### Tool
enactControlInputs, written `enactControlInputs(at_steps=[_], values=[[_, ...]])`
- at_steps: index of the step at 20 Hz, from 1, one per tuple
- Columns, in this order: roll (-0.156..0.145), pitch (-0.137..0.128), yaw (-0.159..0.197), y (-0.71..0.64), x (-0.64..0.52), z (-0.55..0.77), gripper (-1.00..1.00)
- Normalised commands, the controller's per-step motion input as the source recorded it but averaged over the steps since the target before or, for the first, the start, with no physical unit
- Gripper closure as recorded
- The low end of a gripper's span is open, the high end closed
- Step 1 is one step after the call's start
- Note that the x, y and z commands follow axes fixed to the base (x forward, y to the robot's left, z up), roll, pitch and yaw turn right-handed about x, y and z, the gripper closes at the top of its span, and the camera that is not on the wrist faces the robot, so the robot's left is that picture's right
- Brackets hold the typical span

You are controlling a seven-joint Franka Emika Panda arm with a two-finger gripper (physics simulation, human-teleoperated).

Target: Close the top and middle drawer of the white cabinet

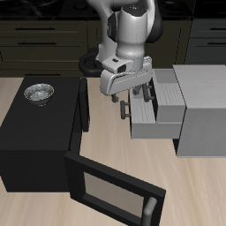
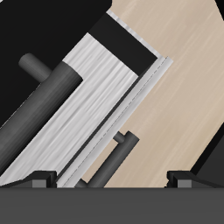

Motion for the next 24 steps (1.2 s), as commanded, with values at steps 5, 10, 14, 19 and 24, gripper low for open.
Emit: enactControlInputs(at_steps=[5, 10, 14, 19, 24], values=[[0.045, -0.022, 0.008, 0.22, 0.03, -0.07, -1.0], [0.066, 0.002, 0.005, 0.36, -0.04, -0.14, -1.0], [0.05, -0.002, -0.009, 0.29, -0.03, -0.06, -1.0], [0.043, -0.021, 0.006, 0.23, -0.03, -0.05, -1.0], [0.028, -0.035, -0.016, 0.16, 0.02, -0.03, -1.0]])
